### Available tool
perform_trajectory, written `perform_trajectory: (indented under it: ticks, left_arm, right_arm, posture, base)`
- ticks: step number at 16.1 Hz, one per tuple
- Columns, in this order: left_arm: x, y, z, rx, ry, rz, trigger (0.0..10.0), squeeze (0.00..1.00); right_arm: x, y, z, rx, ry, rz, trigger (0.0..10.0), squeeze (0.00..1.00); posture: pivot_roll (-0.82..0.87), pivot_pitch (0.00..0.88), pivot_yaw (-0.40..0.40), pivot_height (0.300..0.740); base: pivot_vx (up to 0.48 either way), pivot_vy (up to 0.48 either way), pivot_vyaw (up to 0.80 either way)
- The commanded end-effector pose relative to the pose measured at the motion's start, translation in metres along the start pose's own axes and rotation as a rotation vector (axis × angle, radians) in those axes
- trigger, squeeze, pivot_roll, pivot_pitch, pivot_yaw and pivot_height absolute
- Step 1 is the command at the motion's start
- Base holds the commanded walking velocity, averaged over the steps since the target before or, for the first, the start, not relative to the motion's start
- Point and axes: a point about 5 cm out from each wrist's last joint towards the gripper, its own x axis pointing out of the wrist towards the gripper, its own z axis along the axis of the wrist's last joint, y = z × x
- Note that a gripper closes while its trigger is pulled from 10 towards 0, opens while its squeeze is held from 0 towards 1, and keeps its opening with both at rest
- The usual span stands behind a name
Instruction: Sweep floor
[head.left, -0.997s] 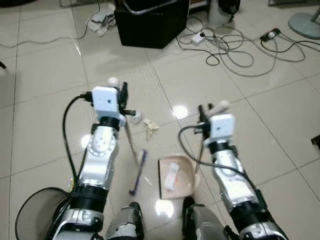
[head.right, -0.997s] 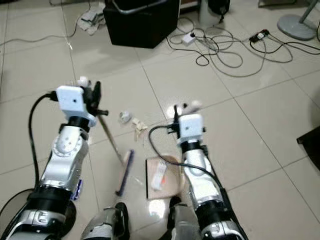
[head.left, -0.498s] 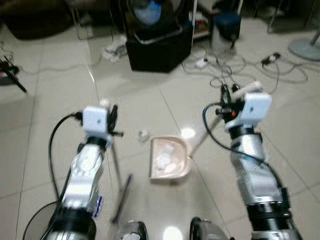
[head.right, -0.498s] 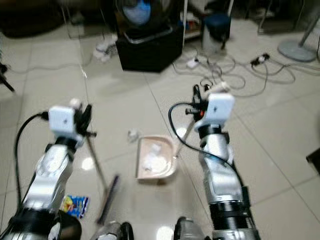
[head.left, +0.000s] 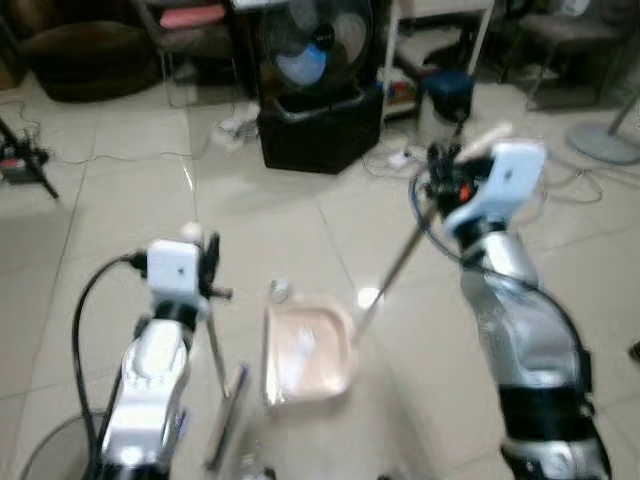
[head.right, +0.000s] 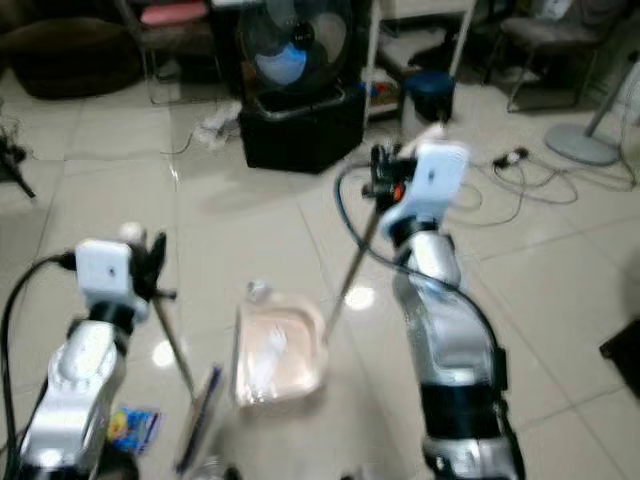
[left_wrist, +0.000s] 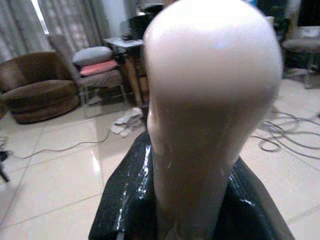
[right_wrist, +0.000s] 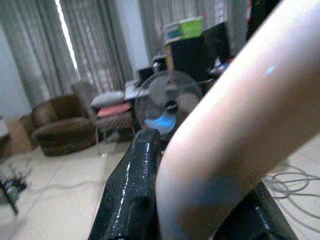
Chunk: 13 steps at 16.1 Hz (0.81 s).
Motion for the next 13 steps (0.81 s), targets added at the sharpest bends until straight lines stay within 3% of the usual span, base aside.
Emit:
perform_trajectory:
  ticks: [1,4,7,9,13]
  left_arm:
    - [0.002,0.003,0.011,0.02,-0.035,-0.001,10.0,0.0]
    - [0.002,0.008,0.011,0.026,-0.027,0.005,10.0,0.0]
    - [-0.001,0.008,0.006,0.004,0.014,0.017,10.0,0.0]
    - [-0.004,0.007,0.004,0.009,0.025,0.015,10.0,0.0]
    - [-0.023,0.008,-0.01,0.061,0.082,-0.006,10.0,0.0]
  right_arm:
    - [0.002,0.001,0.013,0.028,-0.036,0.007,10.0,0.0]
    - [0.005,0.004,0.025,0.064,-0.041,0.012,10.0,0.0]
    - [0.007,0.005,0.037,0.089,-0.039,0.024,10.0,0.0]
    - [0.008,0.006,0.042,0.096,-0.045,0.036,10.0,0.0]
    - [0.013,0.009,0.054,0.166,-0.073,0.036,10.0,0.0]
  posture:
    - [-0.05,0.0,0.06,0.74]
    - [-0.05,0.0,0.067,0.74]
    - [-0.05,0.0,0.07,0.74]
    - [-0.05,0.0,0.069,0.74]
    - [-0.04,0.0,0.06,0.74]
  base:
    - [0.0,-0.48,0.0]
    - [0.0,-0.427,0.0]
    - [0.0,0.0,0.0]
    - [0.0,0.0,0.59]
    - [0.0,0.0,0.79]
